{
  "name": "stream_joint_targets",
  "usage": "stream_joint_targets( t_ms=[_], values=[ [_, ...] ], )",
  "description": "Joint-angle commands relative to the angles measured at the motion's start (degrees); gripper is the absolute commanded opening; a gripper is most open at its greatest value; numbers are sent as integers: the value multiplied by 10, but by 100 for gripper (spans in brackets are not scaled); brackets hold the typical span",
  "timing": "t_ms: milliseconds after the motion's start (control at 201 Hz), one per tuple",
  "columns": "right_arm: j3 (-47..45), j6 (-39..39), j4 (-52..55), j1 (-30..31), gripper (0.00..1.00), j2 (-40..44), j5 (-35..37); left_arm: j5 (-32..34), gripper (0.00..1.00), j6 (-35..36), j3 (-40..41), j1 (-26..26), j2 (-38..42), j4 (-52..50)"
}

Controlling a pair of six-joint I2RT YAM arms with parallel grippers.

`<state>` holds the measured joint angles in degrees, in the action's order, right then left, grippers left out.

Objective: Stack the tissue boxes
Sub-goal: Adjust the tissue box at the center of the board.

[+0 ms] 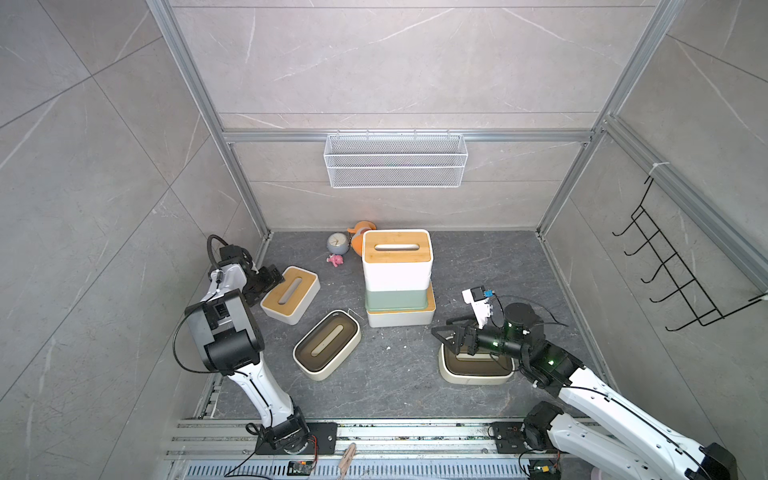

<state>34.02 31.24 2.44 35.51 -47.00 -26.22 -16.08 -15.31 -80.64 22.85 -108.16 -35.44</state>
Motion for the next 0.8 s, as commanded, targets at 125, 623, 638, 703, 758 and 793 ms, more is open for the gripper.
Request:
stream_joint_targets(
  t_ms=[125,623,638,703,758,793],
  values=[
    [21,-21,24,4,100,4,15,172,91,-32,17,-55,99,-65],
    [54,-41,62,4,100,78,89,155,80,87,0,-185,80,-98],
    [52,-41,59,4,100,84,84,158,80,90,-1,-188,76,-100],
    [37,-44,34,4,100,108,65,169,80,94,-5,-195,61,-101],
    [22,-33,29,4,100,129,95,169,80,93,-6,-195,52,-98],
    [15,-31,28,4,100,139,106,173,79,92,-5,-196,47,-95]
  ],
)
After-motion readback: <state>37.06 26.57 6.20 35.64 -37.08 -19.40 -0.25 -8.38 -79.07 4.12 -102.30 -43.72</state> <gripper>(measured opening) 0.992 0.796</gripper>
